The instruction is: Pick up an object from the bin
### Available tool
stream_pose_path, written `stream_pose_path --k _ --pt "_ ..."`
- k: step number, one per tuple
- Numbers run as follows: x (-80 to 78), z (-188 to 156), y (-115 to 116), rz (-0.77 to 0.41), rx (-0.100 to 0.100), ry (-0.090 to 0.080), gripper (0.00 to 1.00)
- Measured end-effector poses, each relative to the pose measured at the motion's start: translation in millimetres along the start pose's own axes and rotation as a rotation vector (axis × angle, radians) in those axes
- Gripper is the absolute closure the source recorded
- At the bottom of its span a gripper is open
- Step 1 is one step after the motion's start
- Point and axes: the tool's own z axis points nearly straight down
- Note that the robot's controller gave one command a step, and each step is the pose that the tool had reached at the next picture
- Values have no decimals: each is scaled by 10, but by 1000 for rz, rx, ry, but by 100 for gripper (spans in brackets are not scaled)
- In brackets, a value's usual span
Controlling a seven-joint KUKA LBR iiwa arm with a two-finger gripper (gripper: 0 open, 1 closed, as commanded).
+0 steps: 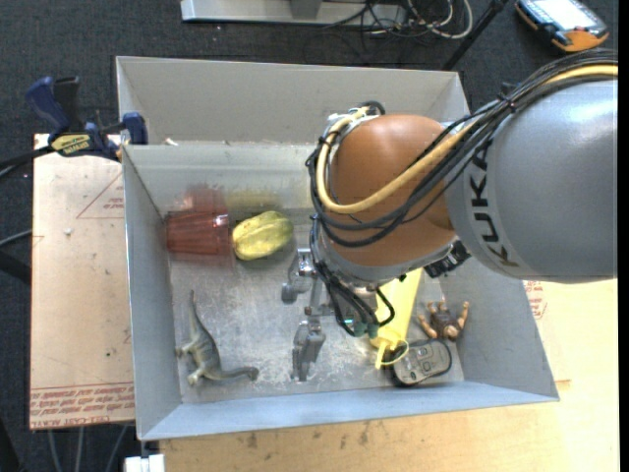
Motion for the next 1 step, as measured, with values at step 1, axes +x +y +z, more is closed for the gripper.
stream_pose_path --k 1 --pt "-16 -31 -7 3 -1 -7 0"
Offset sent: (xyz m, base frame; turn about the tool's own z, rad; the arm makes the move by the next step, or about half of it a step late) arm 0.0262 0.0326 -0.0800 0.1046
